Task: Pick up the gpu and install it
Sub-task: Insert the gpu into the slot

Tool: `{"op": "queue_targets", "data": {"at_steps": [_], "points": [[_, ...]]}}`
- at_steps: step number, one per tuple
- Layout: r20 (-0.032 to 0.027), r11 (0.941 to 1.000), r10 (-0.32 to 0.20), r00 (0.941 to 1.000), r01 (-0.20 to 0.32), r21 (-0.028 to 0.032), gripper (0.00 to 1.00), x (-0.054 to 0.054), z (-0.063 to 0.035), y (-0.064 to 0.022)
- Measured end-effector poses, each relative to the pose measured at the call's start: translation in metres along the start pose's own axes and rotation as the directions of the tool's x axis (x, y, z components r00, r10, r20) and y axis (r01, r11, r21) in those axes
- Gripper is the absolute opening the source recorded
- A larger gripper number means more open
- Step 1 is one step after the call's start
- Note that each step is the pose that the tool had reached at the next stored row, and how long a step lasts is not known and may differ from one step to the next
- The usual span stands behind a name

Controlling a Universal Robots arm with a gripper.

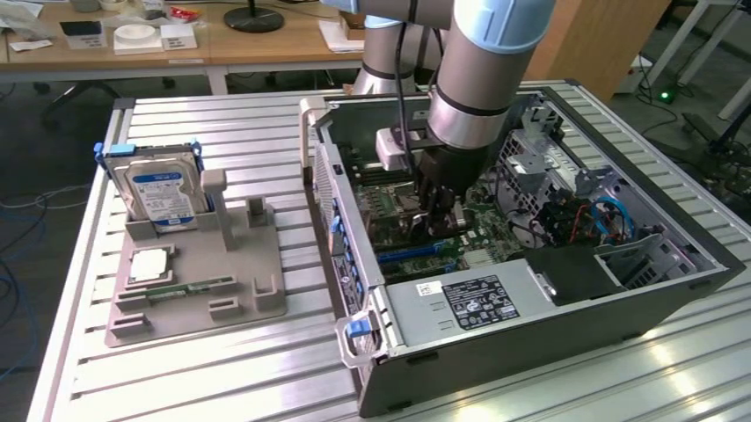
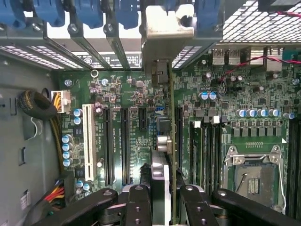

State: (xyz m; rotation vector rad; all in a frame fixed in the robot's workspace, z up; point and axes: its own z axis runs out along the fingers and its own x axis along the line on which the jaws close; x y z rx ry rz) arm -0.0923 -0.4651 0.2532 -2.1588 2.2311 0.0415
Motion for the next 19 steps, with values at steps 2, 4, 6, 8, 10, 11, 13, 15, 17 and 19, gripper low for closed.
{"op": "queue_targets", "data": {"at_steps": [2,4,6,8,10,11,13,15,17,19], "points": [[0.0002,1.0000,0.000,1.0000,0.000,0.0001,0.28,0.0001,0.0026,0.0000],[0.0000,1.0000,0.000,1.0000,0.000,0.0000,0.28,0.0002,0.0042,0.0006],[-0.0001,1.0000,0.000,1.0000,0.000,0.0000,0.28,0.0002,0.0044,0.0017],[0.0001,1.0000,0.000,1.0000,0.000,0.0001,0.28,0.0003,0.0049,0.0028],[-0.0001,1.0000,0.000,1.0000,0.000,-0.0003,0.28,0.0004,0.0055,0.0042],[-0.0002,1.0000,0.000,1.0000,0.000,-0.0004,0.28,0.0004,0.0055,0.0042],[0.0003,1.0000,0.000,1.0000,0.000,-0.0002,0.28,0.0004,0.0070,0.0042],[-0.0006,1.0000,0.000,1.0000,0.000,-0.0032,0.28,0.0005,0.0076,0.0043],[-0.0006,1.0000,0.000,1.0000,0.000,-0.0038,0.28,0.0005,0.0081,0.0044],[-0.0005,1.0000,0.000,1.0000,0.000,-0.0038,0.28,0.0006,0.0095,0.0045]]}}
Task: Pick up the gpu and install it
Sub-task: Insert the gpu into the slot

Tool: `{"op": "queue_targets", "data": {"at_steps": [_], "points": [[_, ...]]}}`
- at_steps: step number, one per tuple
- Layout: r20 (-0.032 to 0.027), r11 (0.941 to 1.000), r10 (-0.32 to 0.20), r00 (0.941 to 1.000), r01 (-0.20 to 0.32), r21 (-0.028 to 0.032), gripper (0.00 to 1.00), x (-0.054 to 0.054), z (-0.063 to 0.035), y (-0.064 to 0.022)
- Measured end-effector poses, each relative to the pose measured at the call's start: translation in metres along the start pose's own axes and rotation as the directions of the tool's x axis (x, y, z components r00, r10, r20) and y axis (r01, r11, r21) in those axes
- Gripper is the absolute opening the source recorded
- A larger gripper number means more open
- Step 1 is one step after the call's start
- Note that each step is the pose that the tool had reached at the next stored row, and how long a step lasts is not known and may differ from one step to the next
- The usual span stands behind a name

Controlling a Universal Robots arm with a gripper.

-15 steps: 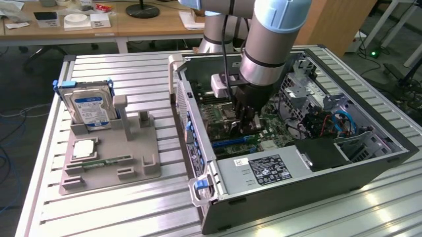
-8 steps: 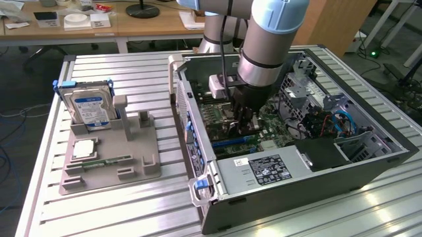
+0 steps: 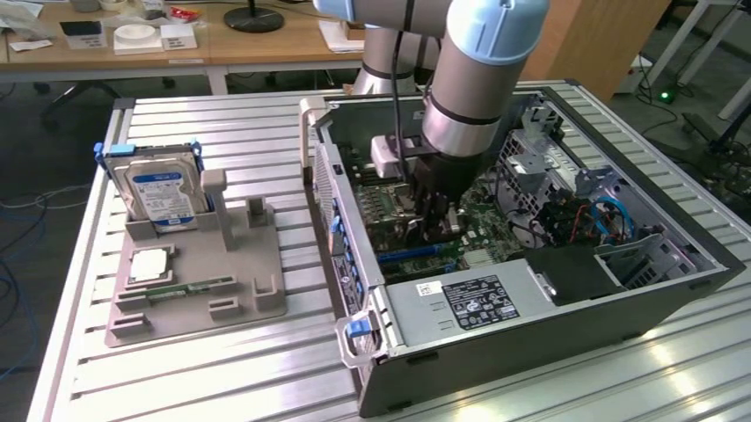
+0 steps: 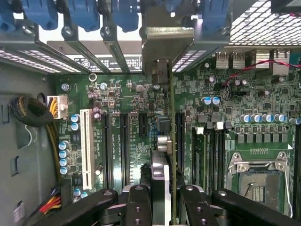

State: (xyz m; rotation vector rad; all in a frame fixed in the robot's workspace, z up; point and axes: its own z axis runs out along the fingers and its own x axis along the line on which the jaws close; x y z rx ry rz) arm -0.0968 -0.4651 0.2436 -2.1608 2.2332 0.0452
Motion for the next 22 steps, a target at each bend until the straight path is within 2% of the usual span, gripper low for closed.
{"op": "queue_targets", "data": {"at_steps": [22], "points": [[-0.0001,1.0000,-0.001,1.0000,0.001,-0.0001,0.28,-0.0004,0.0043,0.0042]]}}
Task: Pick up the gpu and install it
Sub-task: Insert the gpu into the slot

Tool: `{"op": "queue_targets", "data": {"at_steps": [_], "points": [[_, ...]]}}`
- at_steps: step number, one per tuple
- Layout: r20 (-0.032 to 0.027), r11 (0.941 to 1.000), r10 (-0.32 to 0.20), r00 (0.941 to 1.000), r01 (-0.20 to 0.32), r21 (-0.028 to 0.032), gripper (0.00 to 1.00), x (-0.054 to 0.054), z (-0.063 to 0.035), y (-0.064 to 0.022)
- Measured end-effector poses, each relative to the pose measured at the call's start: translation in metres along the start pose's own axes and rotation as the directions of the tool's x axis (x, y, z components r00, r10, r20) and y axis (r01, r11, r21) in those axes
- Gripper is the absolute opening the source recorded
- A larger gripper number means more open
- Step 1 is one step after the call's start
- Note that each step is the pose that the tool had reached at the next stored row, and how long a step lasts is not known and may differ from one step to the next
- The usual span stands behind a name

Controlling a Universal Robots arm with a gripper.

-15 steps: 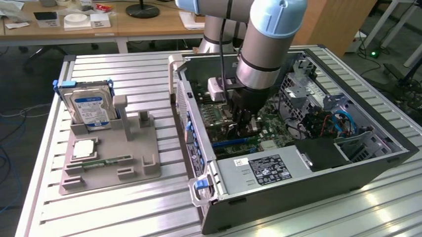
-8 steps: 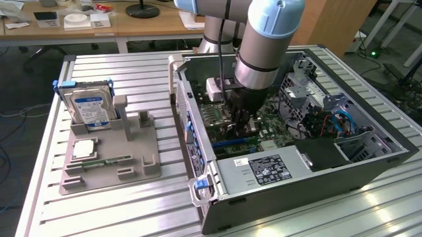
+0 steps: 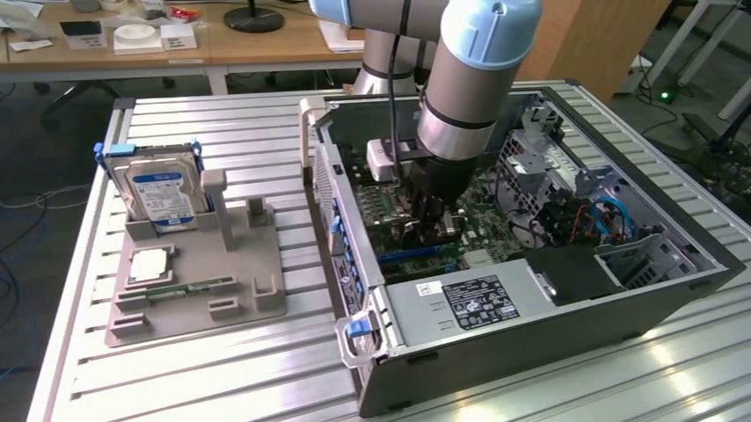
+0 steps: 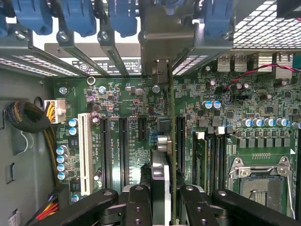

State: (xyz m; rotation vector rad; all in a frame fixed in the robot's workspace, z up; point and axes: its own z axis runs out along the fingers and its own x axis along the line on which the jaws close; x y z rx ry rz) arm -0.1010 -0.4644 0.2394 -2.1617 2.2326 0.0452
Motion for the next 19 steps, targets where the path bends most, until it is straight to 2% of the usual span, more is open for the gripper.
{"op": "queue_targets", "data": {"at_steps": [9,19], "points": [[0.0000,1.0000,0.000,1.0000,0.000,0.0000,0.28,0.0000,0.0000,0.0000],[0.0000,1.0000,0.000,1.0000,0.000,0.0001,0.28,0.0002,0.0052,0.0000]]}}
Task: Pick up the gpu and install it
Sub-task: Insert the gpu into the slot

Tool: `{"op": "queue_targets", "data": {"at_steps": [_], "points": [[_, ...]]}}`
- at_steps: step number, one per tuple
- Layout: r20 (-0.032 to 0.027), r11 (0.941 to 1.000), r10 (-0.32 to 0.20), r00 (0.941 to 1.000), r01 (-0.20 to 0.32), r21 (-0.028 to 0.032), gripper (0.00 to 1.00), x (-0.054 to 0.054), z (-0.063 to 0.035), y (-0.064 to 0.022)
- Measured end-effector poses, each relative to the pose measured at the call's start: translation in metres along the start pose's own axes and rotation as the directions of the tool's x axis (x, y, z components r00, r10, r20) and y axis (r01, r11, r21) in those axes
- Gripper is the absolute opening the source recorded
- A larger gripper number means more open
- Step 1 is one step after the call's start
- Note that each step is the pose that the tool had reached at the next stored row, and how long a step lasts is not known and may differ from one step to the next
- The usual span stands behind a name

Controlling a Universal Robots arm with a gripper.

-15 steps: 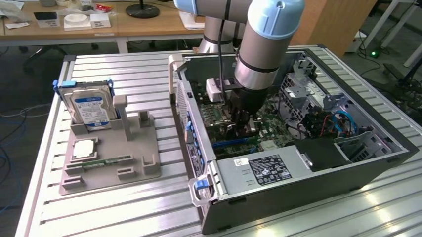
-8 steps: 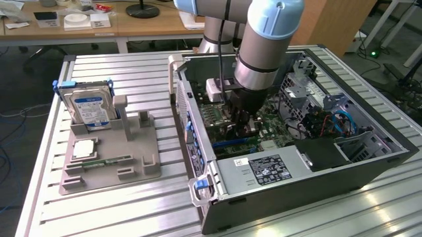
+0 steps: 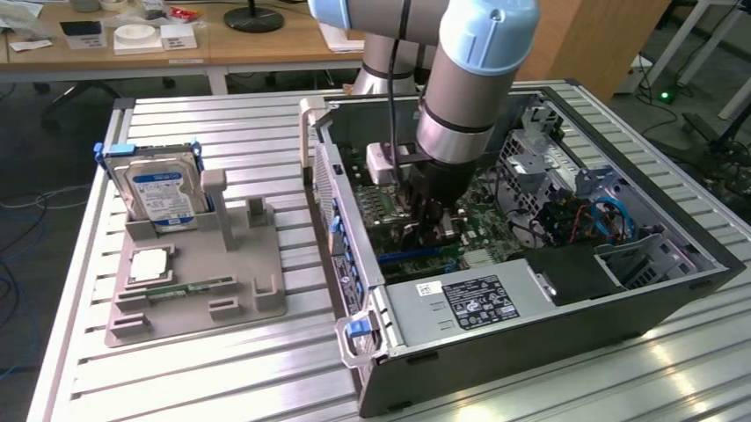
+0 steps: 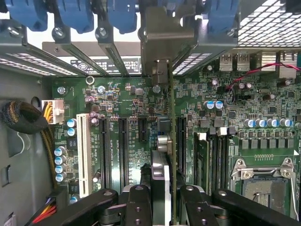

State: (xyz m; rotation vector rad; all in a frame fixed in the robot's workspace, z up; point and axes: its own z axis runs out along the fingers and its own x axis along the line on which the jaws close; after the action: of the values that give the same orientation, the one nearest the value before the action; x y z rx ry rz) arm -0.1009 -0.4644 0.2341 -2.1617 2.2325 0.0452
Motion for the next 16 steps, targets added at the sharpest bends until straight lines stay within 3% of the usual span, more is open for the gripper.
{"op": "queue_targets", "data": {"at_steps": [16], "points": [[0.0000,1.0000,0.000,1.0000,0.000,-0.0001,0.28,0.0002,0.0039,0.0000]]}}
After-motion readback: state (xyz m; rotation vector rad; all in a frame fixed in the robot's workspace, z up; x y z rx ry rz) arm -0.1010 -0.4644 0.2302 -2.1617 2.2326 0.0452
